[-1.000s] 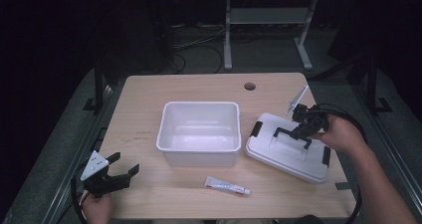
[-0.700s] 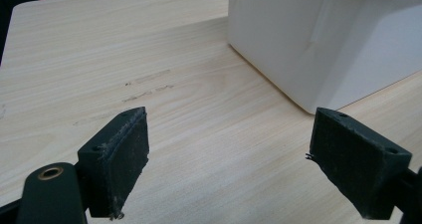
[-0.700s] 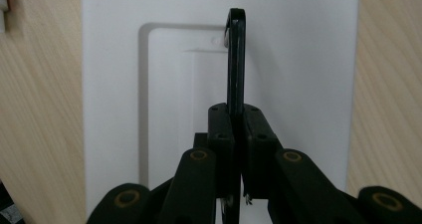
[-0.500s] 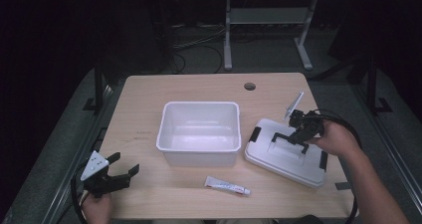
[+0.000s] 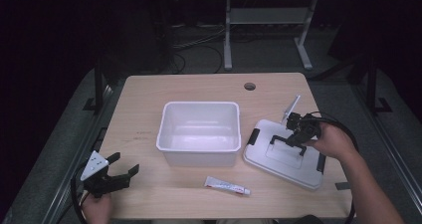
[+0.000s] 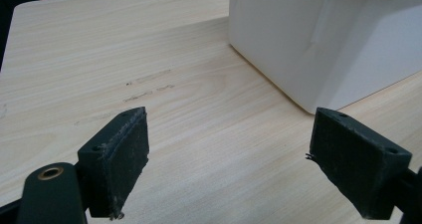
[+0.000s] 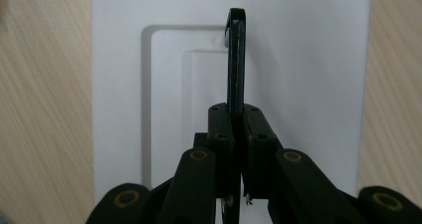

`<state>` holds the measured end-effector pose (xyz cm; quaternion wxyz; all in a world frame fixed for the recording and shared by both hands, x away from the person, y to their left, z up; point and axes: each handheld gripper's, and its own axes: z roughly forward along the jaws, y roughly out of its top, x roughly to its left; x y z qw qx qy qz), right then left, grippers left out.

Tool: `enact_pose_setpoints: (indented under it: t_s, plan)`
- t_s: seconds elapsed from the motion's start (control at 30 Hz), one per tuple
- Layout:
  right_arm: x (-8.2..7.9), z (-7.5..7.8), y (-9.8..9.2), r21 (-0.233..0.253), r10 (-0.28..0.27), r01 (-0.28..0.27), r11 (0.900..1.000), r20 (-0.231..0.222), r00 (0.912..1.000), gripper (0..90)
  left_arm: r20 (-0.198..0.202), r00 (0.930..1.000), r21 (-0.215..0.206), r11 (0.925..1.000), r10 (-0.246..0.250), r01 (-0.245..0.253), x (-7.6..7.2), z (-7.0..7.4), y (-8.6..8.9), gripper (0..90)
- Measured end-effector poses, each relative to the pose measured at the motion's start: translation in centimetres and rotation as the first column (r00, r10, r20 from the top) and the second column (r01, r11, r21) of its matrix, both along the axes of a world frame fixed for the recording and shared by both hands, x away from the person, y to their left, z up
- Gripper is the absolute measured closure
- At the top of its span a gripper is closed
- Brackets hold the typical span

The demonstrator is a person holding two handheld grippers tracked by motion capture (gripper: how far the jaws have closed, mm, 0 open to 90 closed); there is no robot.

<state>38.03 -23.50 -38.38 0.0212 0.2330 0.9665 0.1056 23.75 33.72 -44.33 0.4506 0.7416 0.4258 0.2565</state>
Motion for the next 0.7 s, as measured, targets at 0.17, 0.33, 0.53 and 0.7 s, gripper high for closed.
enact_pose_setpoints:
  t_s: [0.17, 0.33, 0.53, 0.7]
  plan:
    - [-0.2, -0.2, -0.1, 0.011, -0.006, 0.006, 1.0, 0.005, 1.0, 83.8, 0.0, 1.0, 0.0, 1.0, 0.0, 0.0, 0.0, 0.0, -0.1, 15.1]
    - [-0.5, -0.2, -0.2, 0.018, -0.008, 0.008, 1.0, -0.002, 1.0, 82.2, -0.001, 1.0, 0.001, 1.0, -0.003, 0.003, 0.0, 0.0, -0.2, 15.1]
    - [-1.0, 0.4, -0.2, 0.038, -0.007, 0.007, 0.999, 0.011, 0.9999, 74.4, -0.001, 1.0, 0.003, 1.0, -0.006, 0.006, 0.0, 0.0, -0.2, 15.0]
    - [-1.7, 0.7, -0.1, 0.045, -0.003, 0.002, 0.999, 0.022, 0.9998, 71.2, -0.001, 1.0, 0.001, 1.0, -0.005, 0.005, 0.0, 0.0, -0.2, 15.1]
